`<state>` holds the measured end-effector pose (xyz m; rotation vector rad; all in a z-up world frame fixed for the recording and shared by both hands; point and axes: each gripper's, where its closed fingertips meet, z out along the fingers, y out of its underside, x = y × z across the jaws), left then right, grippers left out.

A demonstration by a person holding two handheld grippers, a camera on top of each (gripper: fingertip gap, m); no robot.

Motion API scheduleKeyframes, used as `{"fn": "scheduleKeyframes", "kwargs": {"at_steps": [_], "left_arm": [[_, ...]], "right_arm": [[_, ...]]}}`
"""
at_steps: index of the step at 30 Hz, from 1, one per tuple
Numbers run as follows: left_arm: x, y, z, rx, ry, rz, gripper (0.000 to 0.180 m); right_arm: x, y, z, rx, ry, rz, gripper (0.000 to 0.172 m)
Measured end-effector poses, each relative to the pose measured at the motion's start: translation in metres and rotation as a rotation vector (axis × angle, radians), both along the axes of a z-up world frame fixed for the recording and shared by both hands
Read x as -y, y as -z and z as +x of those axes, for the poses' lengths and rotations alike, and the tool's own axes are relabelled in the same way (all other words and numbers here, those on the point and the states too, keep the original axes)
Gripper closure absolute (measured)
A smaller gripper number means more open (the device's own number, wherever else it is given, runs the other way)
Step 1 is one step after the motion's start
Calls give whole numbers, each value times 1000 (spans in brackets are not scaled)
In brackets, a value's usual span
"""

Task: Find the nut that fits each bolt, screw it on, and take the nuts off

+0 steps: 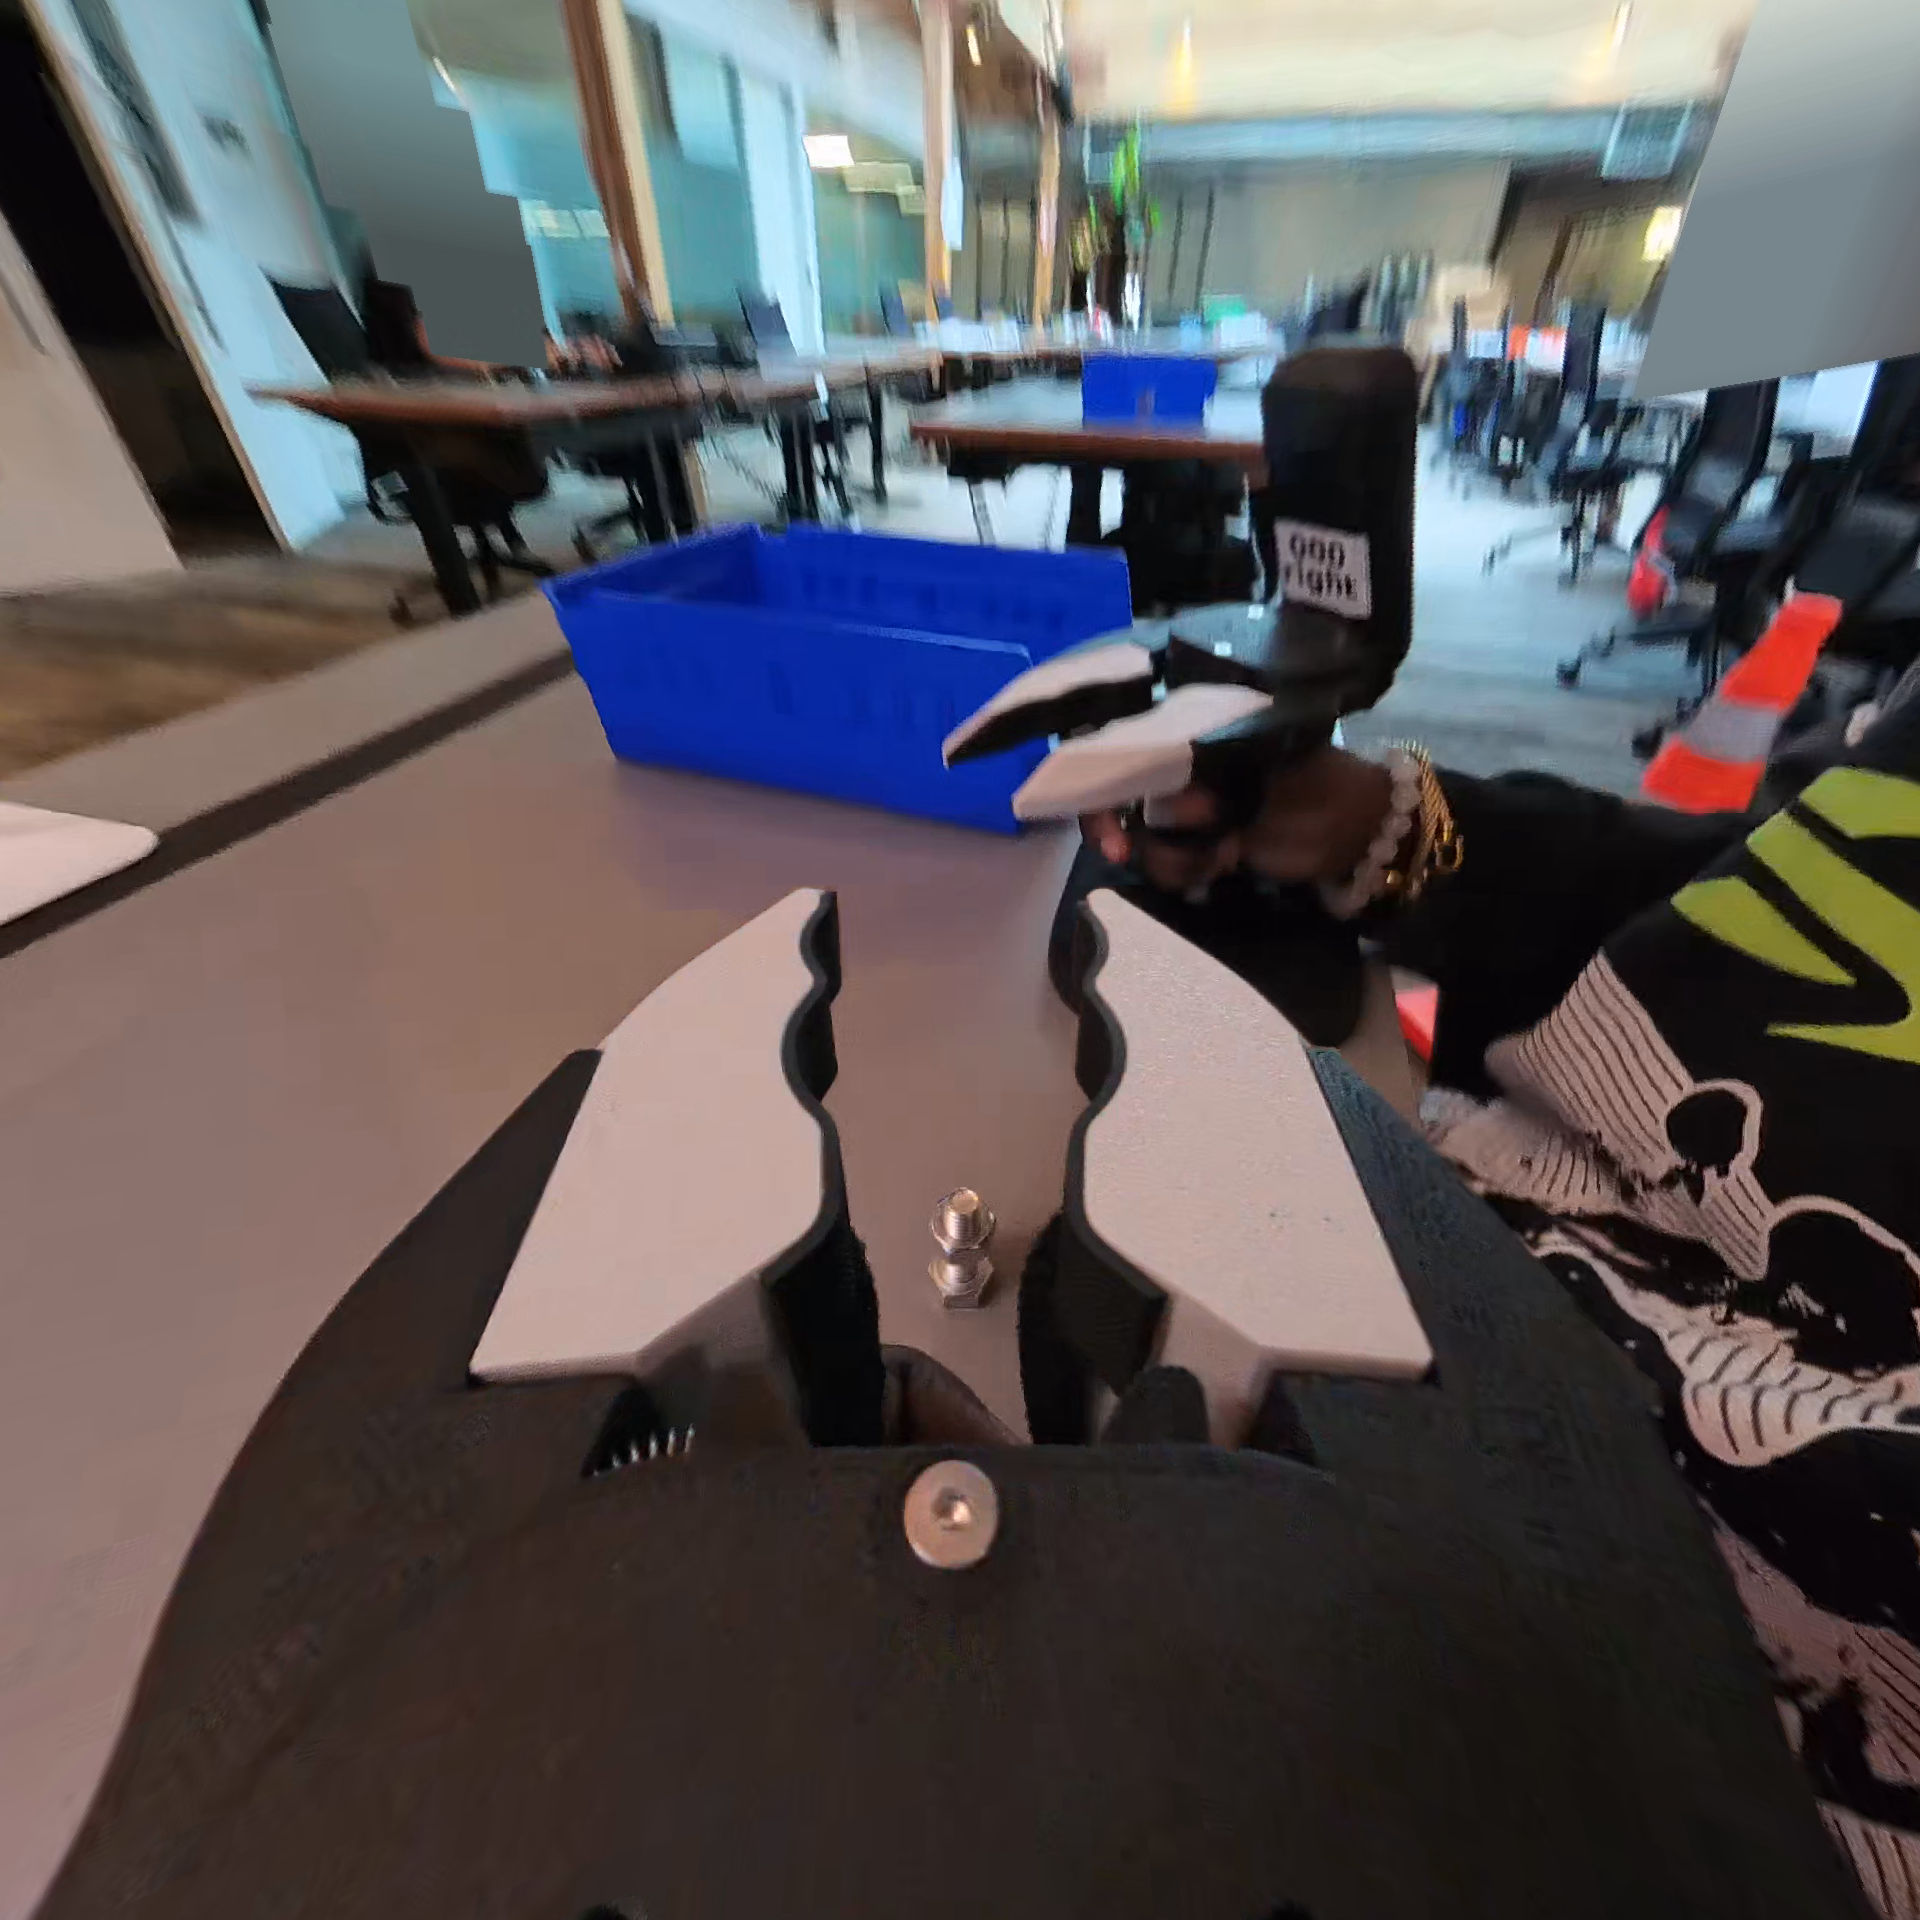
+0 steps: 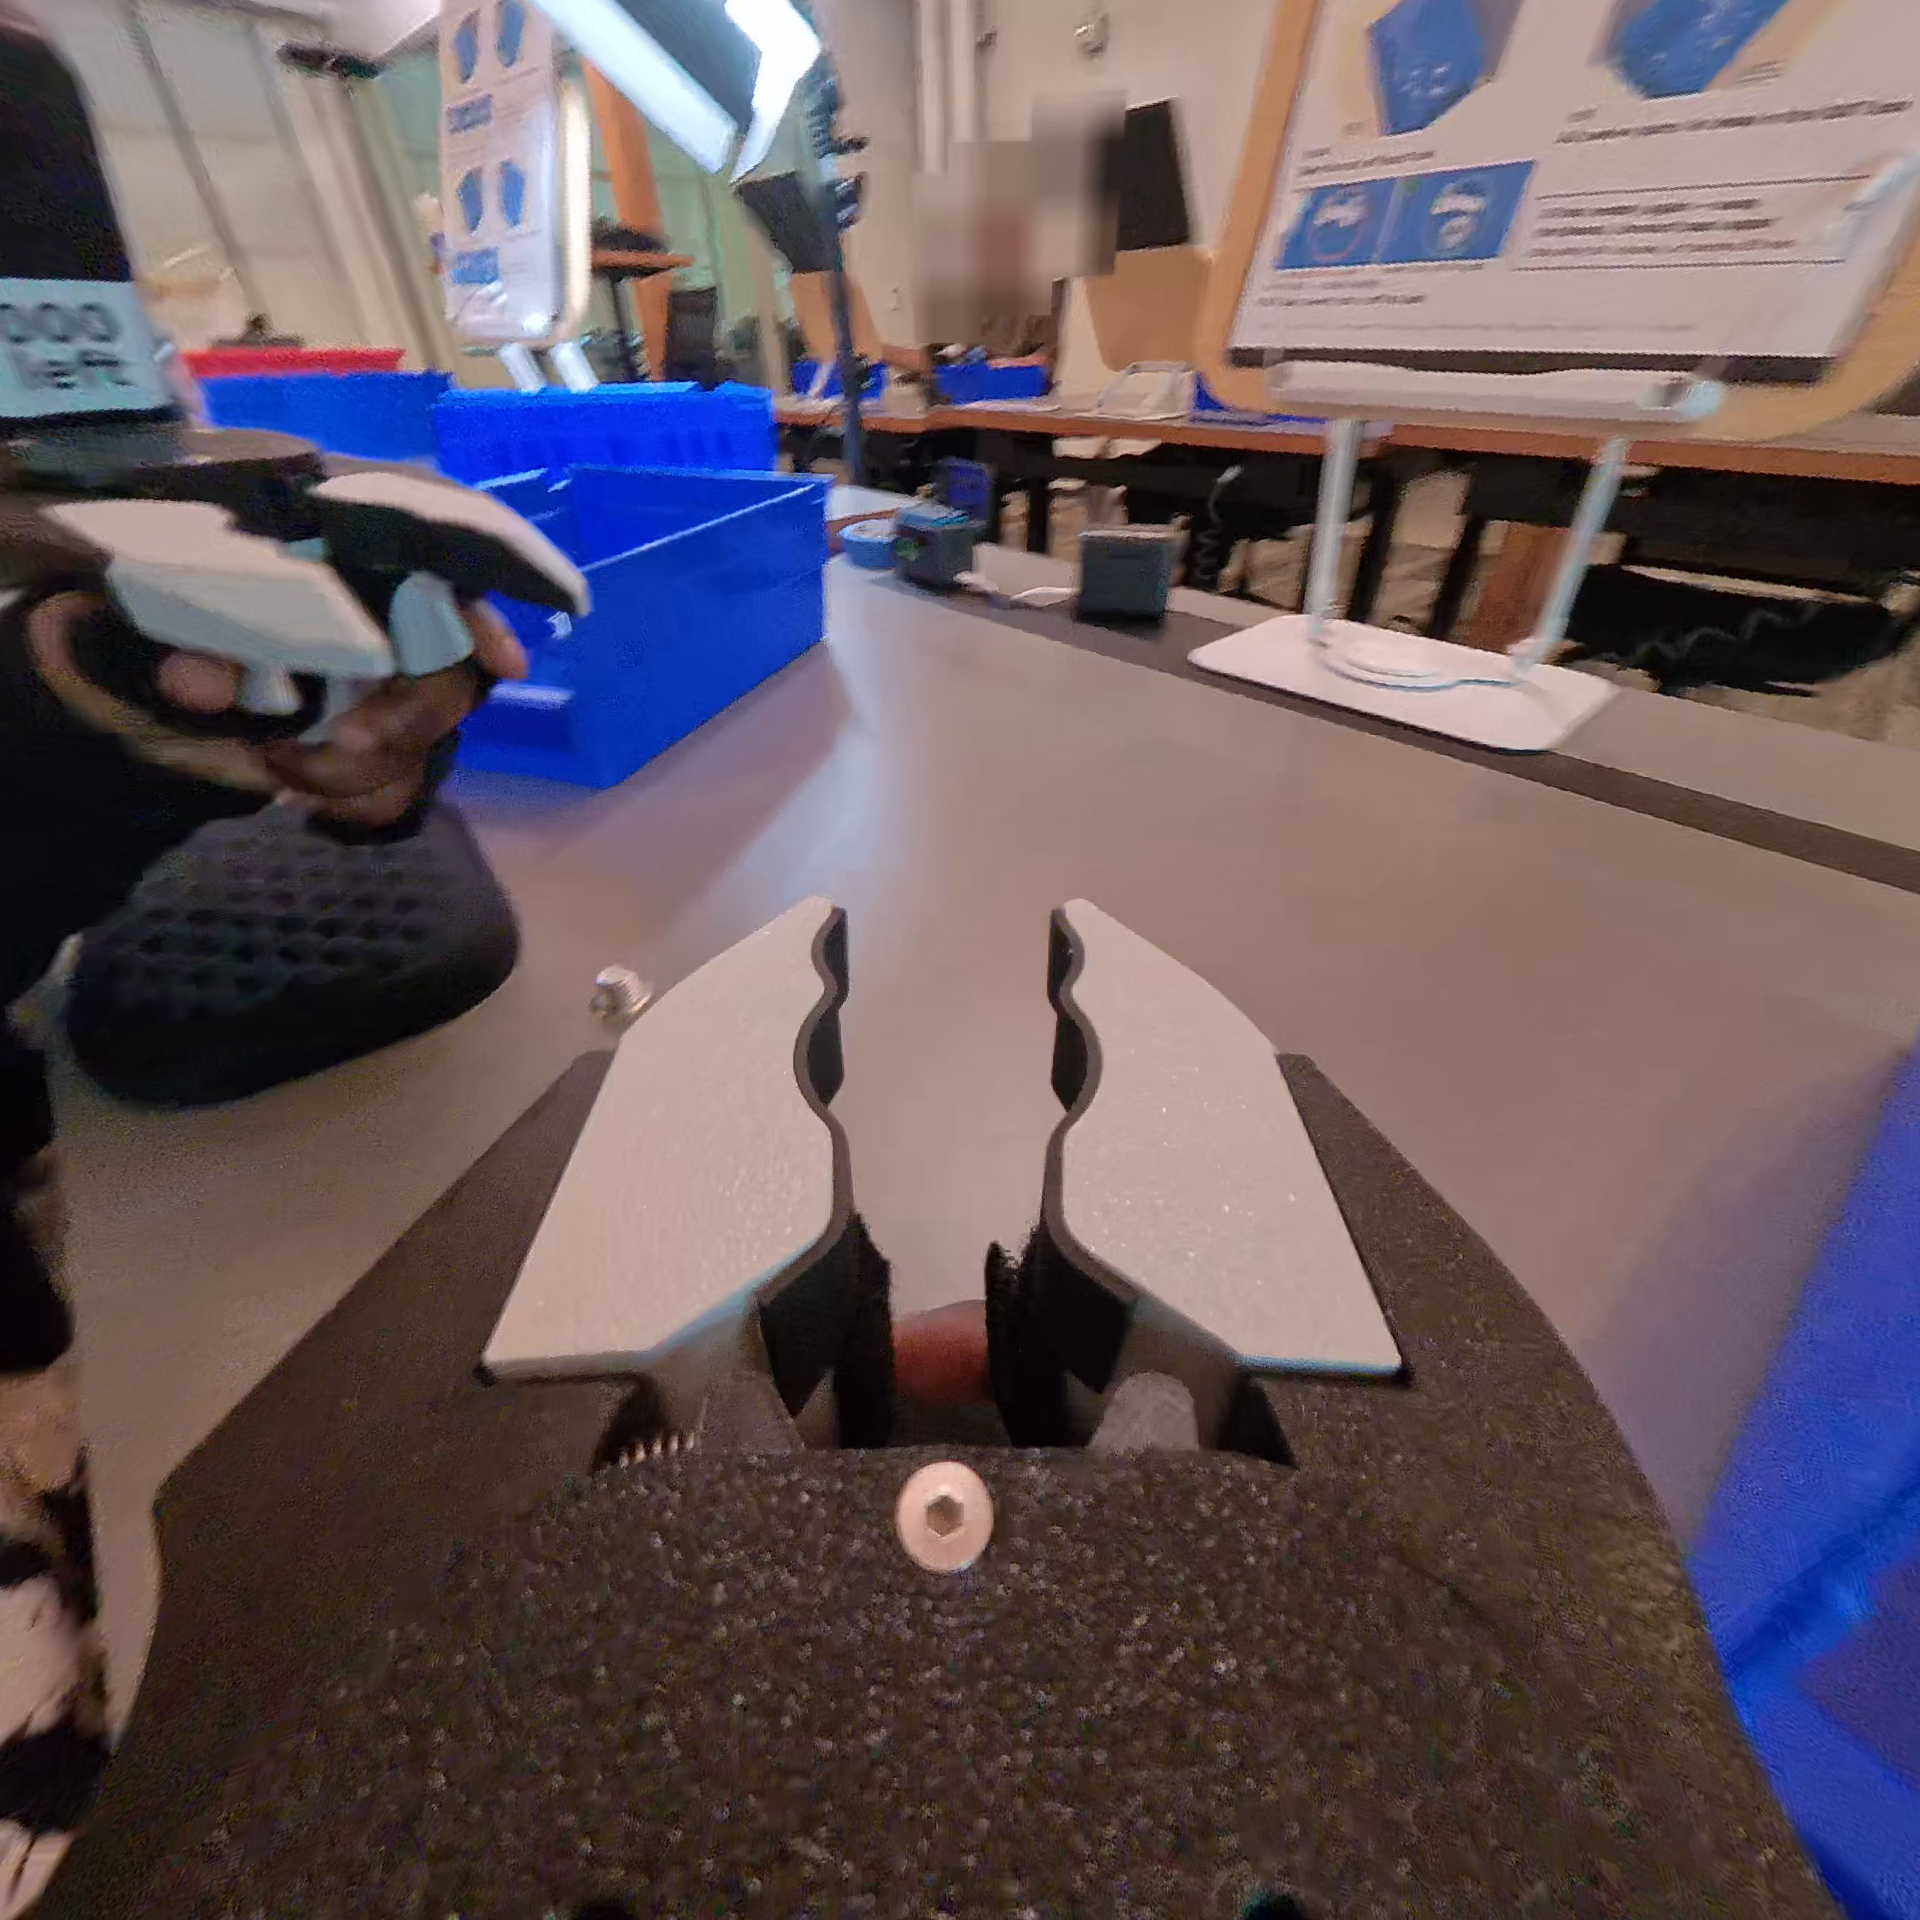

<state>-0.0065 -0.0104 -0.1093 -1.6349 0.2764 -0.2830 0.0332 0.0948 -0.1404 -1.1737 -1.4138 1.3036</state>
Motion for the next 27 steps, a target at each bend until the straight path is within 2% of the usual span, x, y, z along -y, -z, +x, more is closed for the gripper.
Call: {"fn": "scheduleKeyframes", "kwargs": {"at_steps": [2, 5, 9, 15, 19, 21, 27], "left_arm": [[10, 1, -2, 66, -16, 84, 135], [18, 8, -4, 119, -6, 131, 131], [23, 7, -5, 130, 15, 137, 129], [25, 6, -4, 124, 17, 152, 128], [26, 7, -3, 124, 27, 147, 128], [26, 8, -3, 119, 28, 145, 128], [24, 10, -2, 106, 24, 132, 129]], "right_arm": [[24, 6, -1, 59, -142, 51, 141], [67, 19, -1, 194, -358, 123, 143], [100, 36, -16, 307, -467, 228, 148], [108, 59, -40, 424, -487, 213, 153], [110, 62, -44, 434, -492, 248, 155], [109, 66, -45, 454, -488, 262, 162], [108, 65, -45, 456, -489, 260, 162]]}}
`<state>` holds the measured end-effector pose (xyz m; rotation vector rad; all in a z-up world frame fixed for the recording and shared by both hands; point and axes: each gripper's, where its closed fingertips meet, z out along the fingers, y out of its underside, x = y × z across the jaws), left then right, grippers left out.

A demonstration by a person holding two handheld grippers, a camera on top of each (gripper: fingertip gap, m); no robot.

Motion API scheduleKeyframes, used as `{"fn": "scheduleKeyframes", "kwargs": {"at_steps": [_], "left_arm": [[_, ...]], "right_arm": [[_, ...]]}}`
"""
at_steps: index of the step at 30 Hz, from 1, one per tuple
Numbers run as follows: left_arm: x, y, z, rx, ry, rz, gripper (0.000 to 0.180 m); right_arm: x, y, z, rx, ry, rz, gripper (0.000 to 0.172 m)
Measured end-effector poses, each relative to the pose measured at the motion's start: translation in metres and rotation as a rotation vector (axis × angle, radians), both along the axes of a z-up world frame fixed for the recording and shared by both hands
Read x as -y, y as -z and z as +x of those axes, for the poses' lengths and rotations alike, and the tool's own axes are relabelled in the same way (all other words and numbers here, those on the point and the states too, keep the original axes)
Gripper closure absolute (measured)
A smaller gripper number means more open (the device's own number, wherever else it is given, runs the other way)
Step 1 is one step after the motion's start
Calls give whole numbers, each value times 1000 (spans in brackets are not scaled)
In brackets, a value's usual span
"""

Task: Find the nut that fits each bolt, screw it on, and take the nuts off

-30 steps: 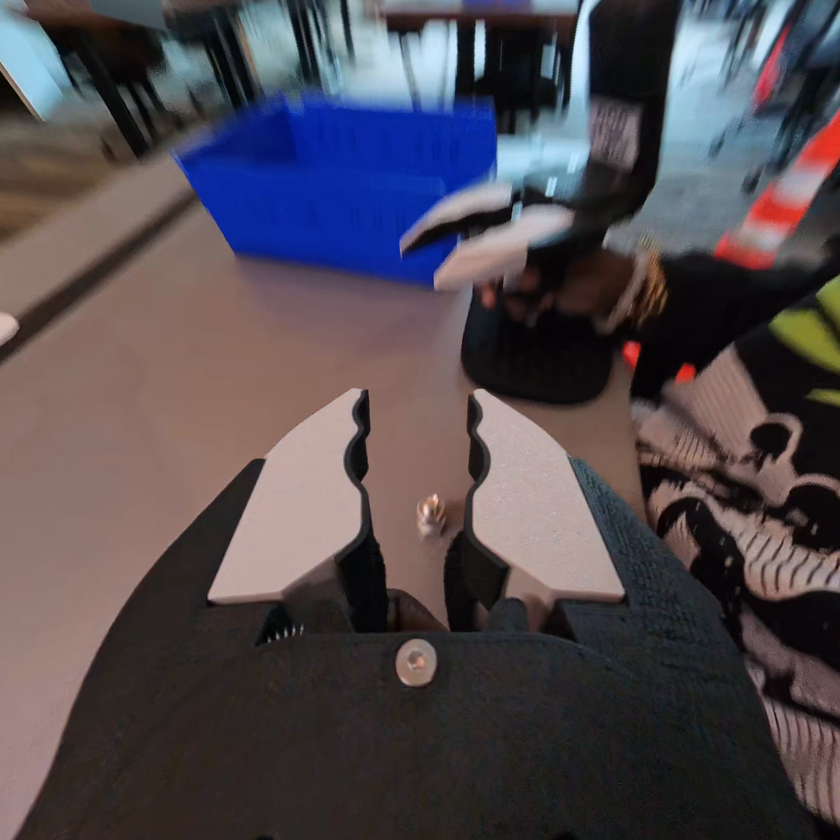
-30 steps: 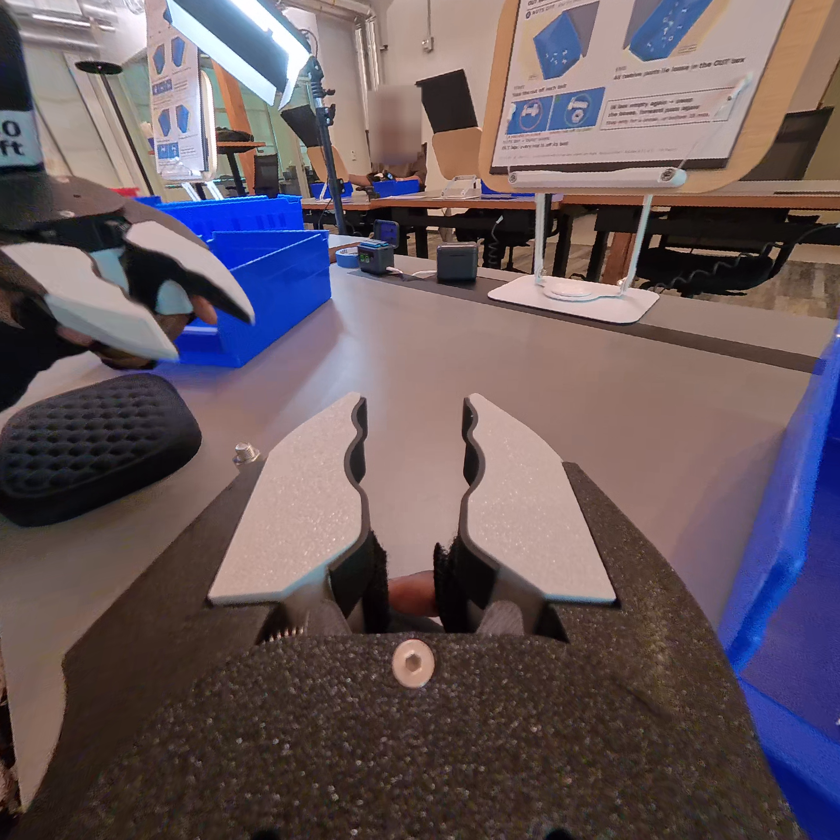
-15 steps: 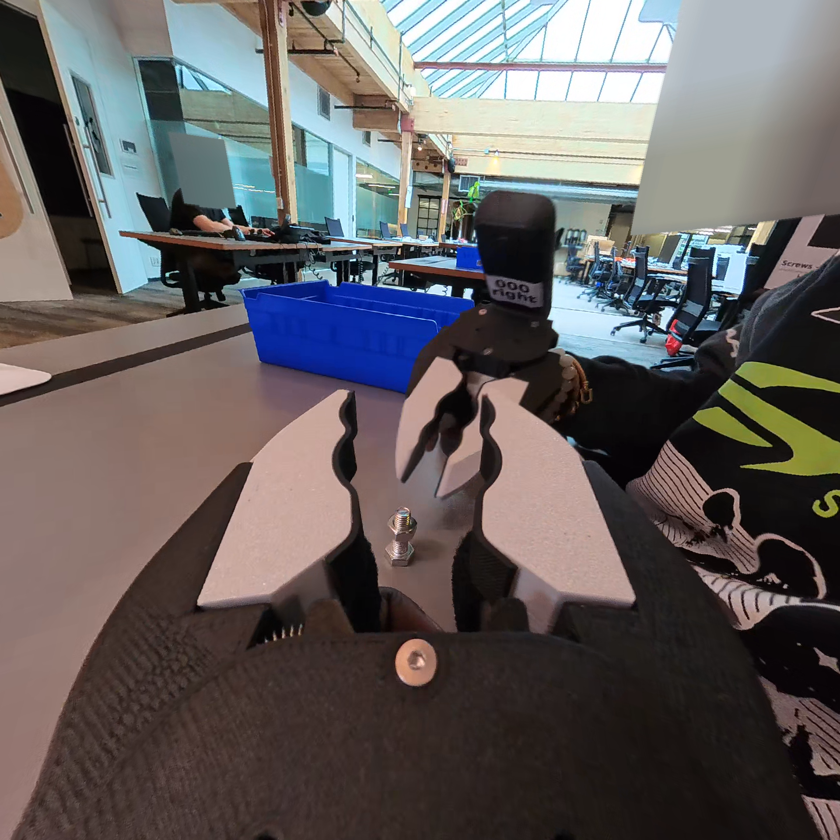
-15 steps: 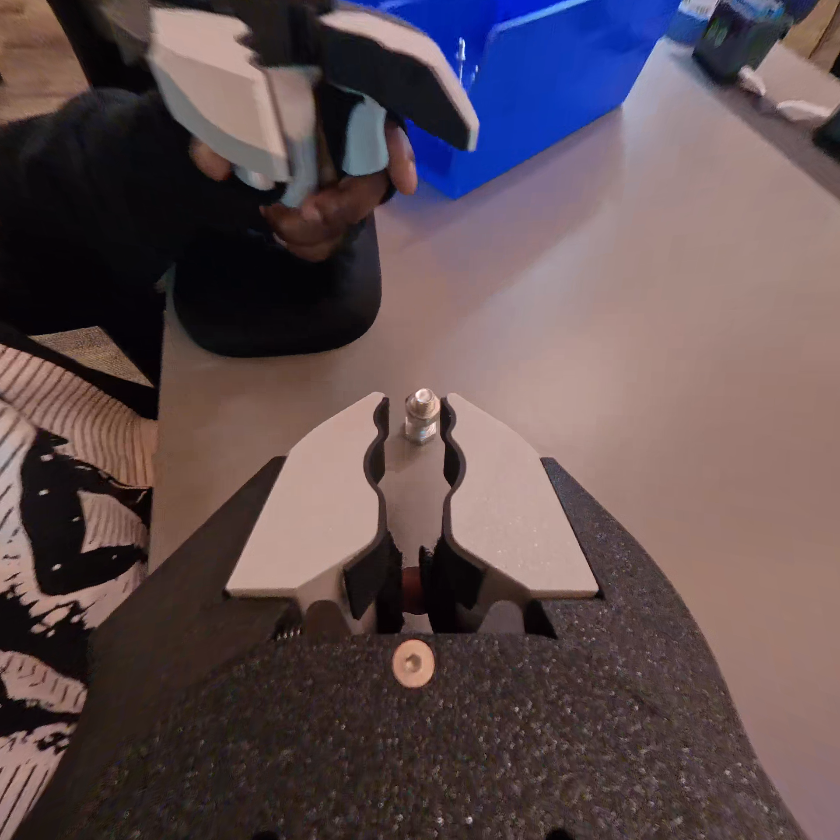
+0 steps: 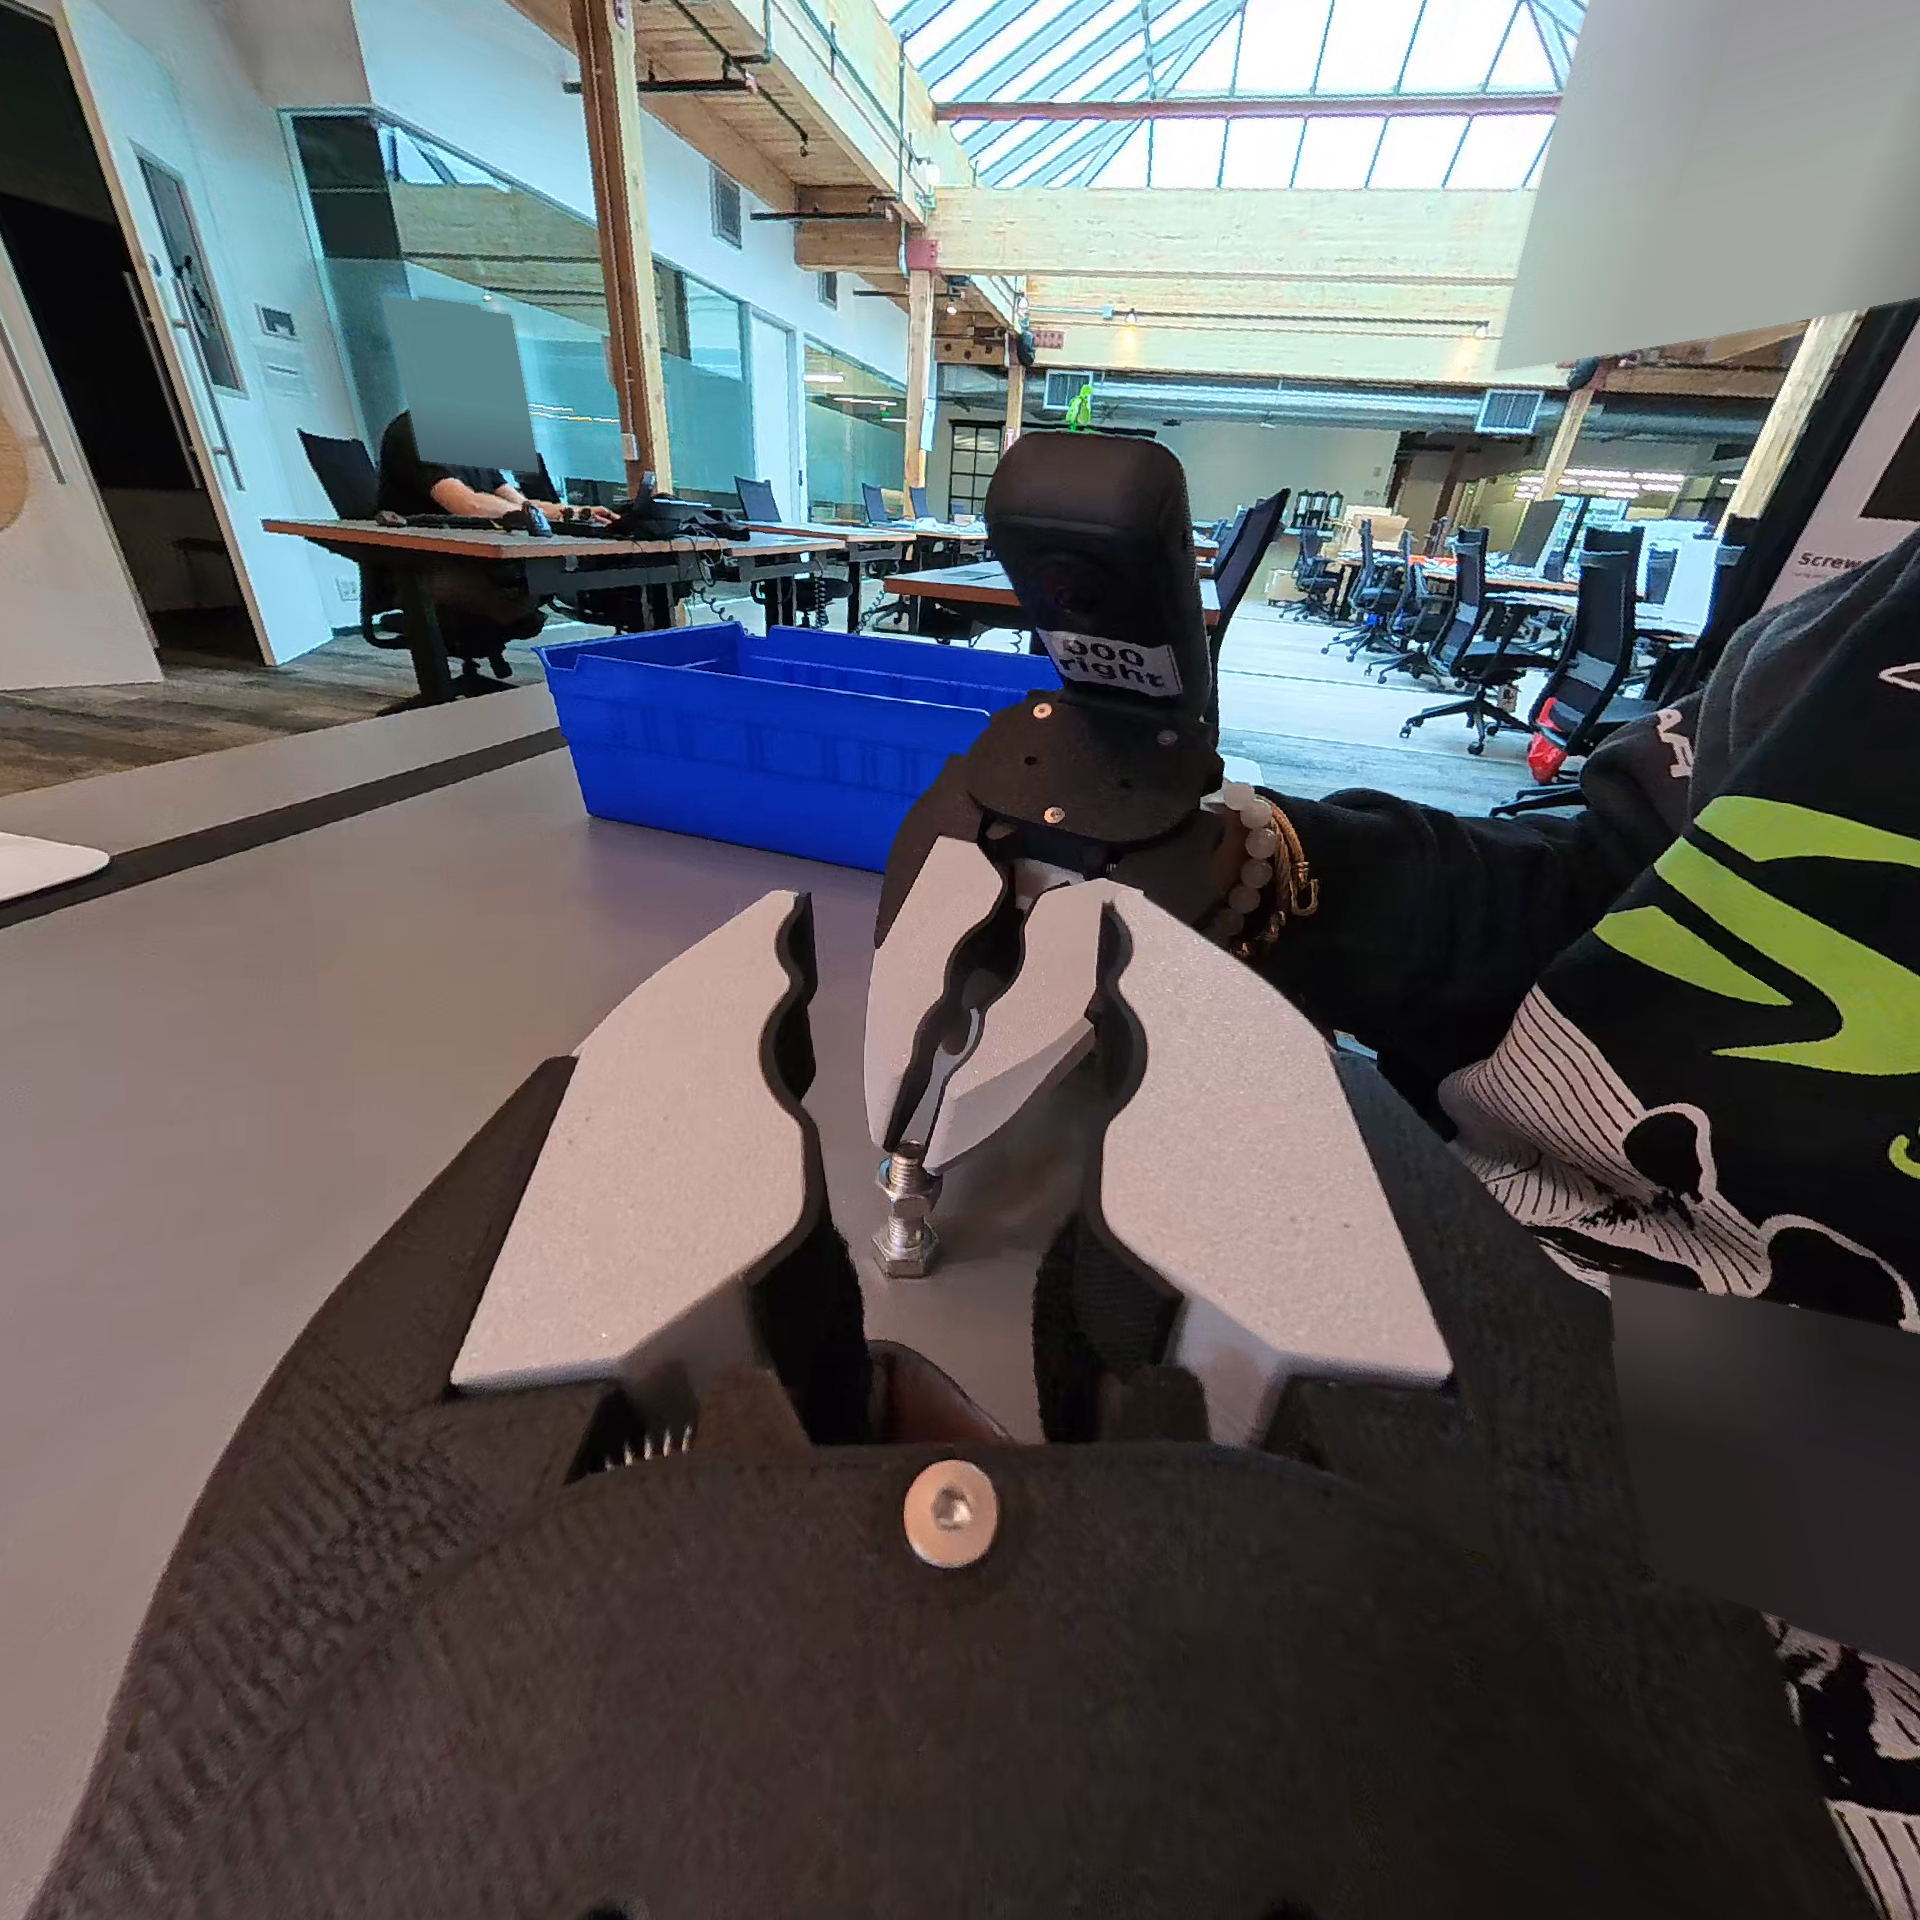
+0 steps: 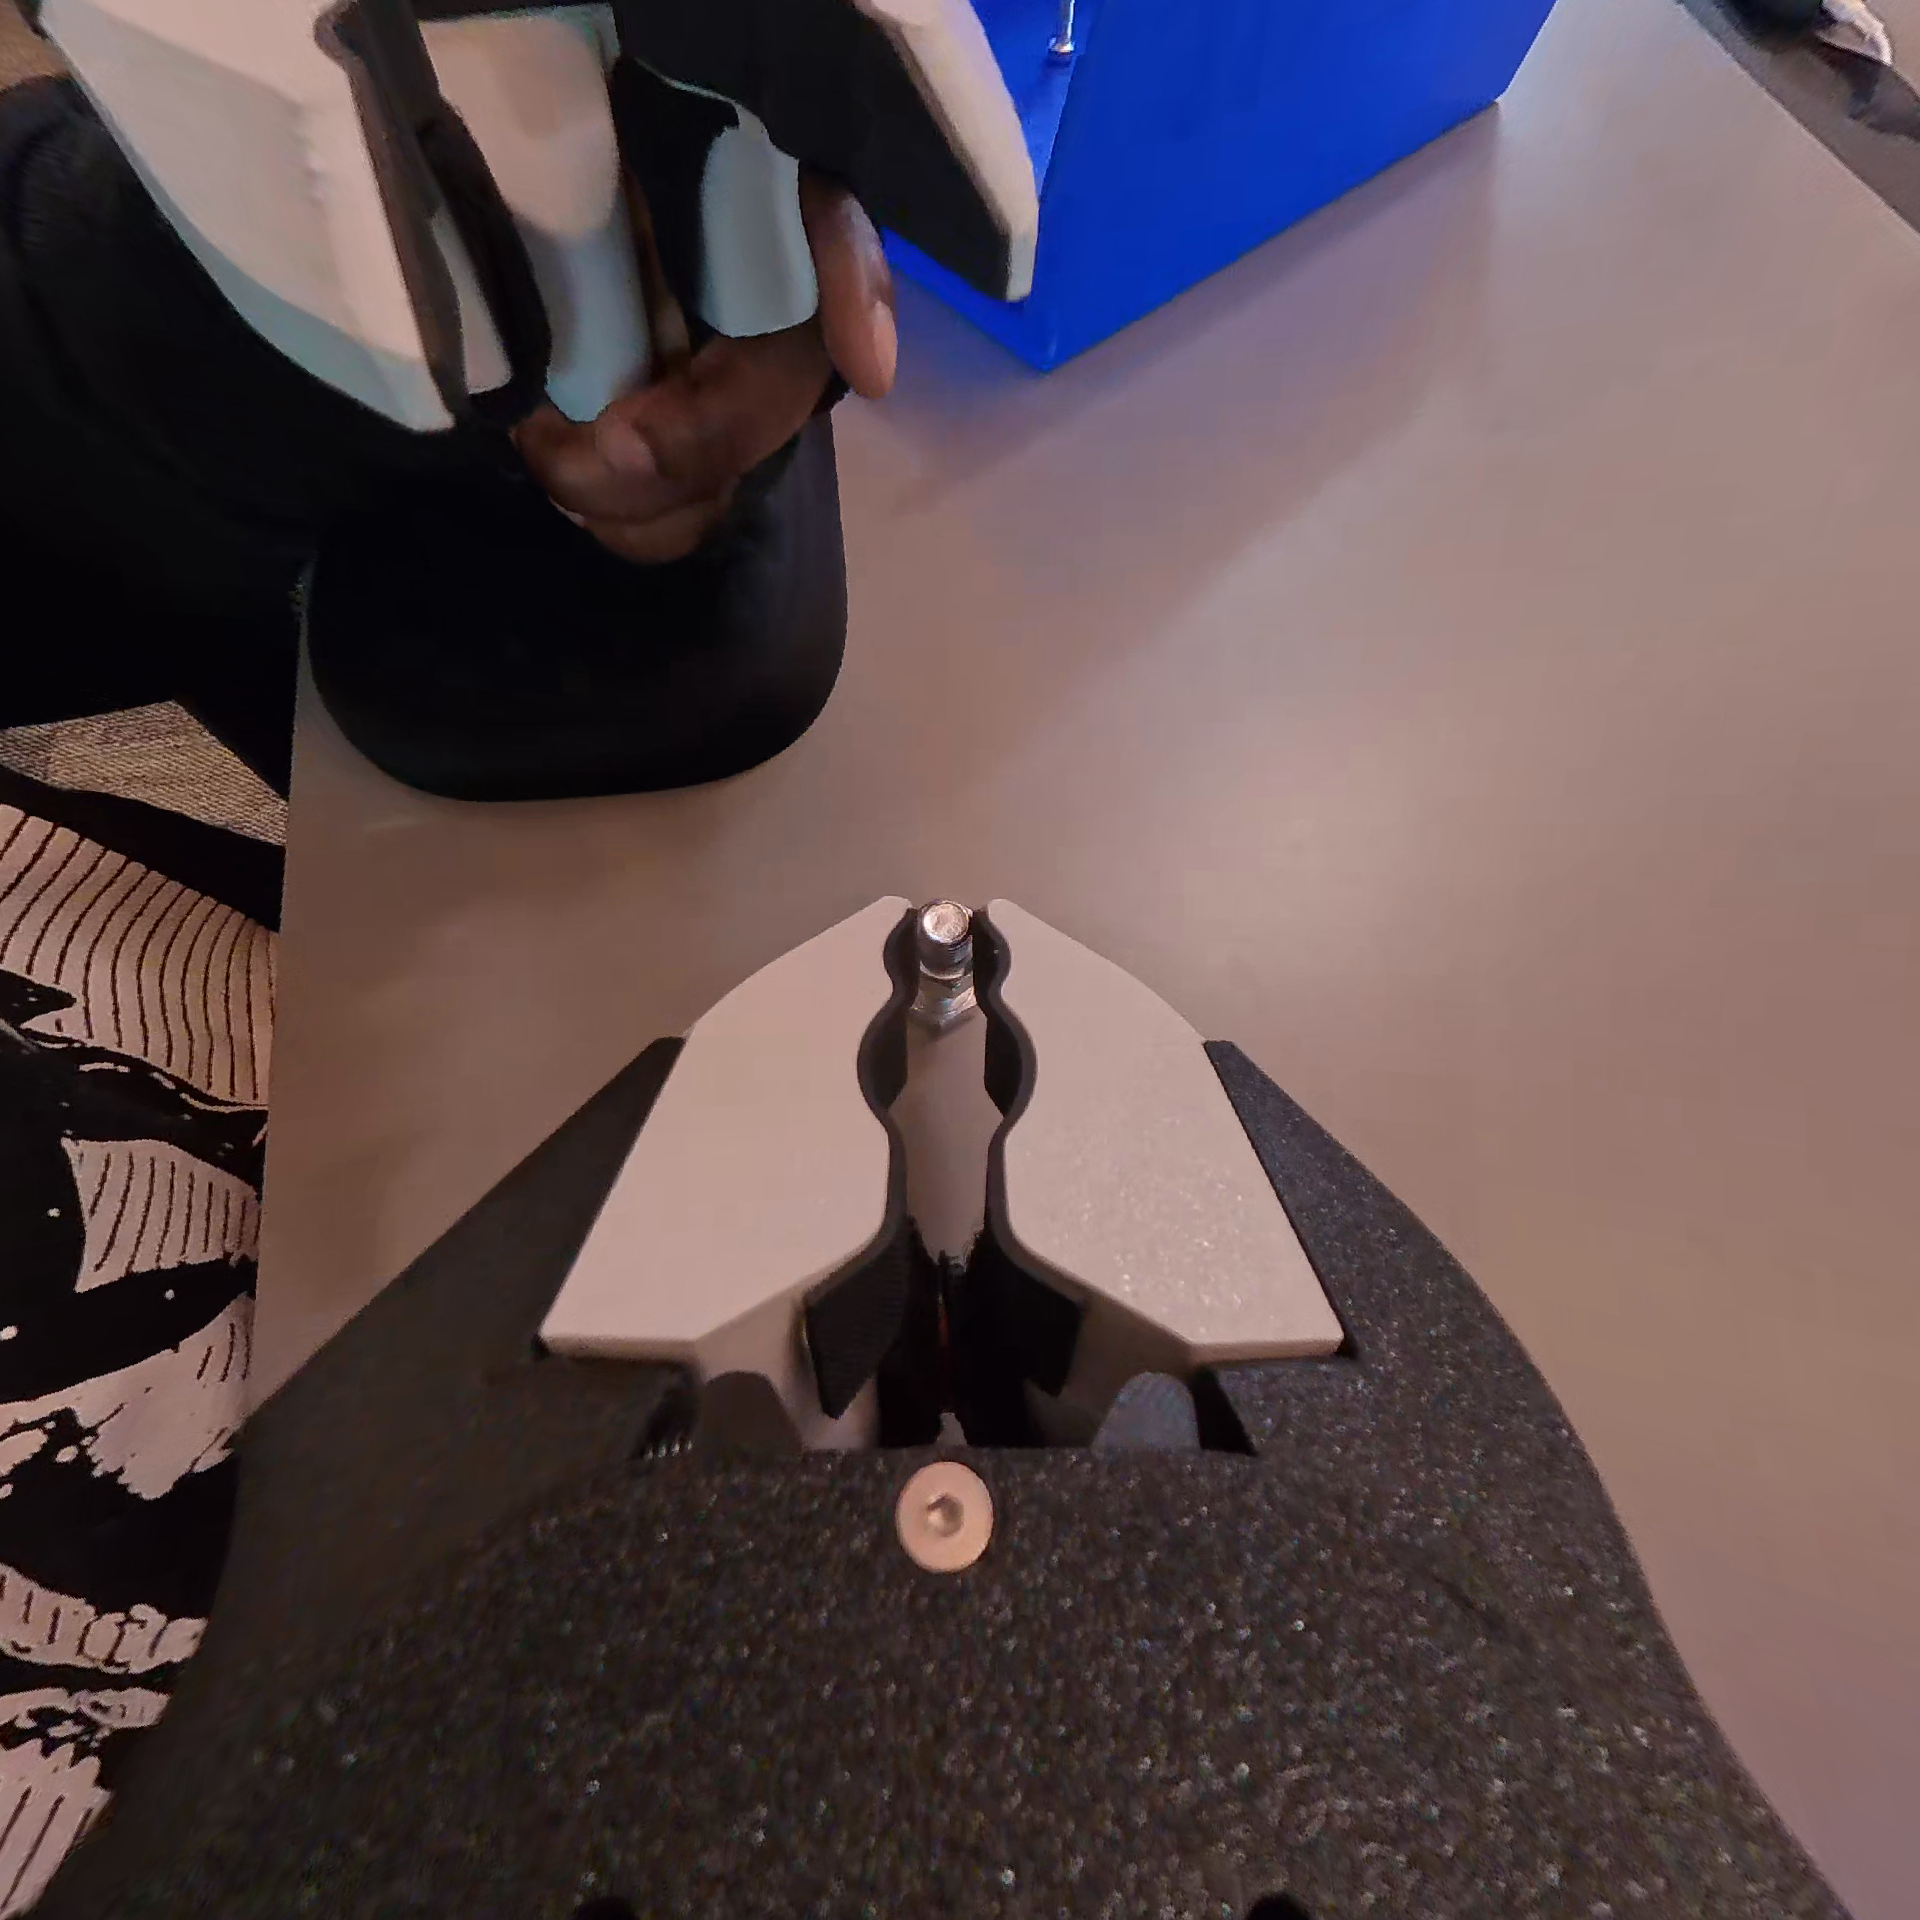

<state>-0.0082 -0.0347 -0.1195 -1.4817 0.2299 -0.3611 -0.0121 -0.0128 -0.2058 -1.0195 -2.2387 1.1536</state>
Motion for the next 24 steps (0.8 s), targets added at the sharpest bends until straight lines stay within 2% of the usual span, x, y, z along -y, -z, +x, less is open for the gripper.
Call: {"fn": "scheduleKeyframes", "kwargs": {"at_steps": [5, 10, 13, 15, 24], "left_arm": [[-5, 4, -3, -25, -49, -37, 127], [-26, 24, -6, -189, -227, -195, 126], [-37, 23, -6, -239, -339, -200, 127], [-42, 20, 3, -225, -336, -177, 128], [-52, 15, 15, -197, -347, -120, 141]], "right_arm": [[-9, -18, 2, -39, 22, -7, 162], [-17, -68, 9, -107, 47, -79, 162], [-15, -96, 13, -135, 64, -161, 162], [-14, -108, 14, -155, 78, -193, 162], [-12, -114, 14, -169, 127, -258, 162]]}}
